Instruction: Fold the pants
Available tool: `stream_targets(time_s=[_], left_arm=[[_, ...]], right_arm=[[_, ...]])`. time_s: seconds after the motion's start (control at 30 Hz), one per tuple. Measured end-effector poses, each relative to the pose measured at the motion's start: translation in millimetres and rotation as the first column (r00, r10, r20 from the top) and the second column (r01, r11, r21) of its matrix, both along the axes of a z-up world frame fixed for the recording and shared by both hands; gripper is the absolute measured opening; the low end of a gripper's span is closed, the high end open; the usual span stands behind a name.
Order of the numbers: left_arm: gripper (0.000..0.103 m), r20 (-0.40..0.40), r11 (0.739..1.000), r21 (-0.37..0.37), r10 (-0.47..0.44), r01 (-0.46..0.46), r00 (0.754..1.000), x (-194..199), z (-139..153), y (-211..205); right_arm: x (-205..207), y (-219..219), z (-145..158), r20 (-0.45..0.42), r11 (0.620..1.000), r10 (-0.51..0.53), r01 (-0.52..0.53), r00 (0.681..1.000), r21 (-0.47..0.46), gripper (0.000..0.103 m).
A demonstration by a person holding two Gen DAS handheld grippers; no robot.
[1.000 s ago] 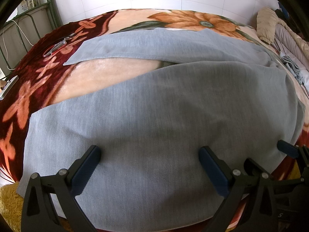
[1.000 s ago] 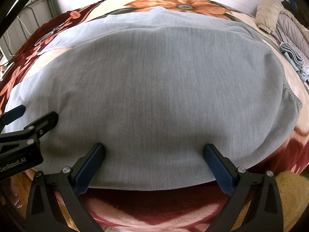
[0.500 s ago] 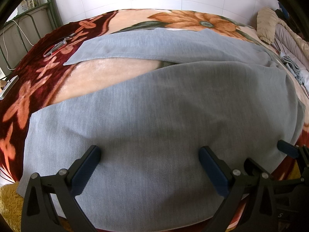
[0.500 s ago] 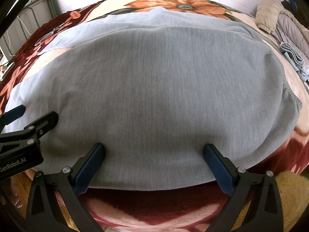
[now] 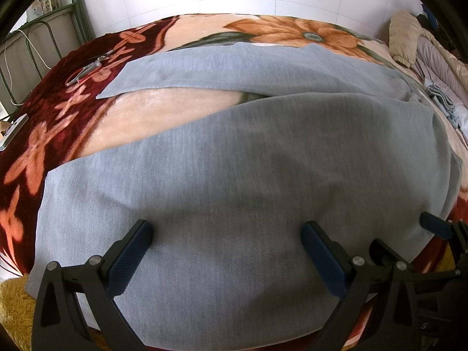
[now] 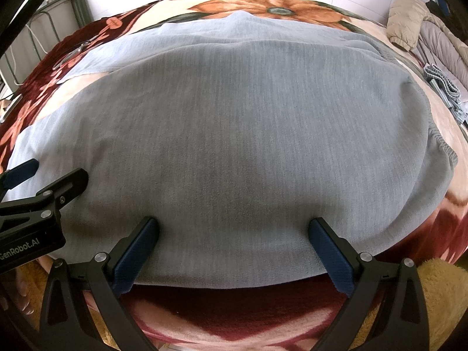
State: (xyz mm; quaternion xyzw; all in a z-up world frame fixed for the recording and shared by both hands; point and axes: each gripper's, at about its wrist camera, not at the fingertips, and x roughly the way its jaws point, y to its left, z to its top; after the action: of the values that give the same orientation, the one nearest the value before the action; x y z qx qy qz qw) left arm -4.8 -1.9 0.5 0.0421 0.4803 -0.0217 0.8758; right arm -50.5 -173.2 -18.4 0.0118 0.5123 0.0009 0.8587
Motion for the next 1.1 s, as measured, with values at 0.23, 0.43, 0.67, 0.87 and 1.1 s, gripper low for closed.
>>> stream_targets(time_s=[0.23,0.43,0.67,0.87,1.1], left_arm=[[0.103,-0.001,1.000,0.000,-0.001,0.001,1.000,0,0,0],[0.103,-0.011,1.000,0.004,-0.002,0.002,1.000,0,2,0],[0.103,-0.002,0.999,0.004,-0.037,0.037,0.999,3,5,0],[0.103,-0.048,0.999,-0.009,-0.039,0.039,0.998,6,13,2],[0.103,-0.053,0.989,-0.095,-0.116,0.111,0.992,-7,31,-15]], right_arm=[[2,-1,3,0.004,1.000,0.000,0.000,1.000,0.001,0.103],[3,-1,4,-0.009,1.000,0.001,-0.001,1.000,0.005,0.103],[13,-7,10,-0.052,0.999,0.032,-0.030,0.998,0.038,0.103],[15,-41,33,-0.046,0.992,-0.023,0.029,0.999,0.121,0.096],[10,-119,65,-0.004,0.980,-0.181,0.181,0.983,0.085,0.096]])
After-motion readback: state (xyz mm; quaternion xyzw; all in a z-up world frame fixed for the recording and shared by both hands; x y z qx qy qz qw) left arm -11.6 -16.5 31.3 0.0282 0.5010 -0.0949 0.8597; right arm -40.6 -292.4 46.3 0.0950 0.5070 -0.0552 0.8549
